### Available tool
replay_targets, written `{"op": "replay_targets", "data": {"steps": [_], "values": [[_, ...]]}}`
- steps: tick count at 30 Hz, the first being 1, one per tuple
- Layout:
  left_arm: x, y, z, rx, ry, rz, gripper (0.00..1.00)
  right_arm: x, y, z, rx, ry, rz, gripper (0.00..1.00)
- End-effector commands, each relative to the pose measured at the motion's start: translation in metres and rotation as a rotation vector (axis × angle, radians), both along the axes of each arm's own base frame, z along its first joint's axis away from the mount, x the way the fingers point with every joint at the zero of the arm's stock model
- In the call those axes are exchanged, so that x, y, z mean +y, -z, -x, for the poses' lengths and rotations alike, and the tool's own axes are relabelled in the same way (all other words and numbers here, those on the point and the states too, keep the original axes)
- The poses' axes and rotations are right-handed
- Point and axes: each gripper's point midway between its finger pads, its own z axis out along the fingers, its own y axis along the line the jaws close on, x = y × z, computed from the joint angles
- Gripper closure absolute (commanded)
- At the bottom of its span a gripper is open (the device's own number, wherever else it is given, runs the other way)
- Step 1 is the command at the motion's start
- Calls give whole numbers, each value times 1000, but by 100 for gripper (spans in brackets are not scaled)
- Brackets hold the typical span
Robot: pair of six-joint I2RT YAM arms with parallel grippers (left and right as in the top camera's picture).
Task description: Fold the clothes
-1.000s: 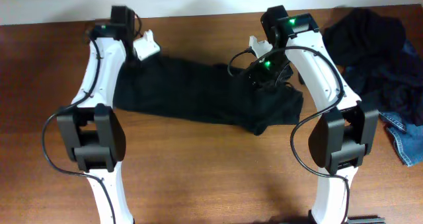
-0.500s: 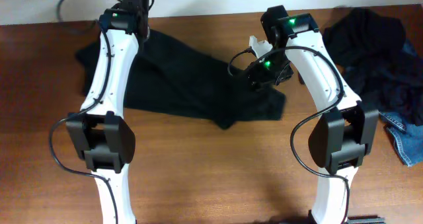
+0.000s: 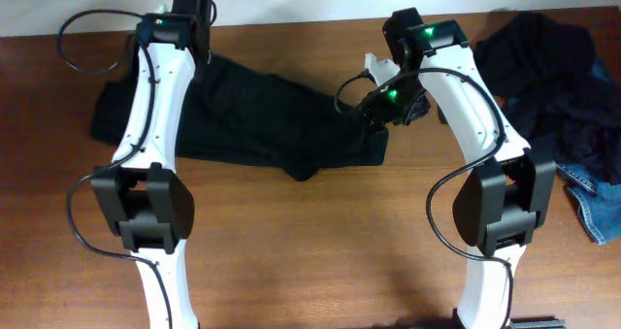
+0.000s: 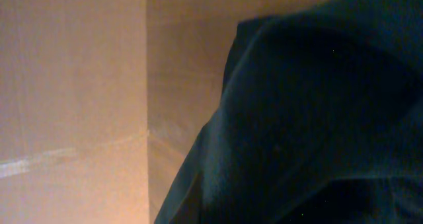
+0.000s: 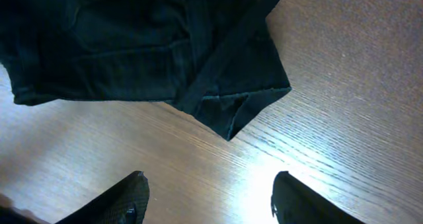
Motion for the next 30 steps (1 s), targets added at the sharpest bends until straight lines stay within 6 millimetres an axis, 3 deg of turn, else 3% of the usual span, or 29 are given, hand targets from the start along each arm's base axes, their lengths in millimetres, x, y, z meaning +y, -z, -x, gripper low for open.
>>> {"op": "replay_targets", "data": {"steps": [1,2,3,4,7,11,15,17,22,25,28,30], "values": [[27,2,15,47,-67,-10,98,2,-7,-1,-28,-36,-2,33],[32,3,18,60,-76,-3,93,2,-7,-1,-28,-37,-2,30],[36,5,21,71,-86,12,81,2,-7,-1,-28,-37,-2,29],[44,11,25,87,-104,54,52,2,-7,-1,-28,-37,-3,29],[57,19,30,90,-137,117,39,7,-8,0,-22,-38,-36,29],[78,20,28,47,-180,141,39,37,-8,2,45,50,-210,28],[82,14,9,-58,-179,142,40,59,18,4,152,203,-342,30],[83,11,-1,-105,-175,143,40,63,33,11,204,259,-370,38],[84,8,-10,-156,-171,144,40,74,41,25,268,287,-357,38],[80,10,-12,-158,-162,169,40,75,53,21,235,348,-264,38],[77,13,-14,-158,-154,193,40,87,62,15,187,397,-218,52],[77,13,-14,-158,-154,193,40,91,67,16,173,403,-196,54]]}}
